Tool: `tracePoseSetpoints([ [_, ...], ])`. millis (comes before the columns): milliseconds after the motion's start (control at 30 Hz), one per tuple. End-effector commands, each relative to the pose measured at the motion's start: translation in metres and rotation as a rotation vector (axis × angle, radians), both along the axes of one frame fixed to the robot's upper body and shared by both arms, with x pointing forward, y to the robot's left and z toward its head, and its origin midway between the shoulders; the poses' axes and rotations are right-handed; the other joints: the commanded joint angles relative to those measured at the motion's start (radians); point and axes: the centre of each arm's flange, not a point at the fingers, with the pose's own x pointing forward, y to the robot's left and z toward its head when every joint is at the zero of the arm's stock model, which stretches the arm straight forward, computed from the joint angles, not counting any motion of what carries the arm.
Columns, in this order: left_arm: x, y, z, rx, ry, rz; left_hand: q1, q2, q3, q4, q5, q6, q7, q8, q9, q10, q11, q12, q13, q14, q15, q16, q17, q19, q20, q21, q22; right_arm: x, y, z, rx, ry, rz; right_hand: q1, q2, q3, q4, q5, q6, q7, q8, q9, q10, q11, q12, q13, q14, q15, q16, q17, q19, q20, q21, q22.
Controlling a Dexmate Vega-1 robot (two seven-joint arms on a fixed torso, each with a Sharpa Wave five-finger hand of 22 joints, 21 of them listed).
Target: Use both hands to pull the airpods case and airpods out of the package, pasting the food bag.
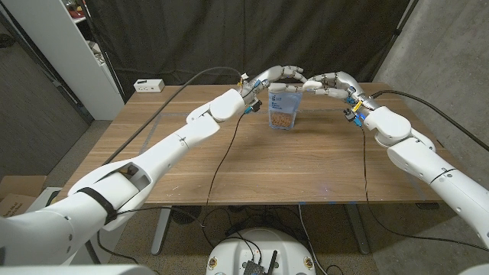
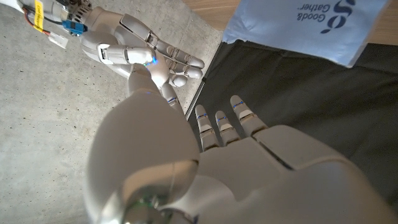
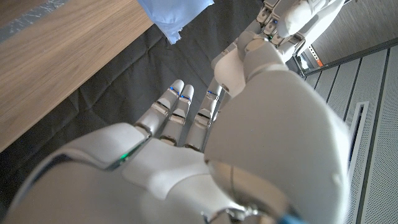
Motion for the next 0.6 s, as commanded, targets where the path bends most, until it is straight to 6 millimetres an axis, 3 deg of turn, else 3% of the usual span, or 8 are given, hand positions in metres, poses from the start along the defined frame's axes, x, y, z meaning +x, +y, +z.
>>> tracePoseSetpoints([
  [33,0.0041,-0.0082,-0.0083,-0.037,-0.01,-0.011,0.002,0.004,-0.011,0.006,0.01,0.033,-0.001,0.016,0.004,0.025,-0.004,0.011,0.004,0.018,-0.033,0.006,0.004,0.012,-0.004,0.006,0.003,-0.0009,0.0067,0.0001,-0.004,0.007,0.027,-0.047,0.08,0.009,0.026,-0.035,-0.017,0.006,0.012,0.211,-0.013,0.0,-0.011,-0.004,-0.011,-0.145,0.005,0.008,-0.008,-0.005,-0.003,0.001],
  [67,0.0043,-0.0088,-0.0085,-0.038,-0.009,-0.011,-0.002,0.002,-0.016,0.008,0.012,0.047,0.001,0.02,0.003,0.033,-0.002,0.014,0.004,0.023,-0.034,0.006,0.004,0.013,-0.003,0.006,0.004,-0.0008,0.0068,-0.0002,-0.006,0.008,0.028,-0.049,0.101,0.002,0.029,-0.072,-0.039,0.006,0.004,0.219,-0.025,0.0,-0.02,-0.006,-0.023,-0.144,0.007,0.013,-0.013,-0.009,-0.003,0.001],
  [300,0.0056,-0.0103,-0.0085,-0.038,-0.003,-0.011,-0.02,0.001,-0.03,0.021,0.016,0.081,0.012,0.032,0.006,0.055,-0.004,0.022,0.006,0.04,-0.039,0.009,0.004,0.019,-0.008,0.007,0.004,-0.0017,0.005,0.0003,-0.034,0.013,0.03,-0.057,0.173,-0.023,0.034,-0.218,-0.111,-0.008,-0.025,0.241,-0.086,0.0,-0.058,-0.006,-0.064,-0.145,0.014,0.027,-0.052,-0.033,-0.008,0.003],
  [500,0.0076,-0.0109,-0.0103,-0.047,0.002,-0.012,-0.022,0.003,-0.034,0.024,0.019,0.079,0.01,0.031,0.008,0.058,-0.002,0.022,0.007,0.042,-0.04,0.007,0.004,0.021,-0.008,0.007,0.004,-0.0024,0.0031,0.0017,-0.049,0.017,0.031,-0.058,0.174,-0.03,0.029,-0.246,-0.104,-0.003,-0.026,0.24,-0.082,0.008,-0.061,-0.009,-0.062,-0.137,0.018,0.027,-0.05,-0.017,-0.004,0.003],
  [600,0.0083,-0.0112,-0.0125,-0.06,0.002,-0.009,-0.015,0.005,-0.038,0.023,0.025,0.111,0.013,0.042,0.01,0.075,-0.01,0.027,0.008,0.053,-0.043,0.009,0.005,0.021,-0.006,0.006,0.004,-0.0032,0.0029,0.0017,-0.052,0.018,0.034,-0.066,0.191,-0.032,0.035,-0.264,-0.129,-0.008,-0.041,0.238,-0.094,0.002,-0.069,-0.011,-0.07,-0.144,0.02,0.03,-0.061,-0.03,-0.006,0.003],
])
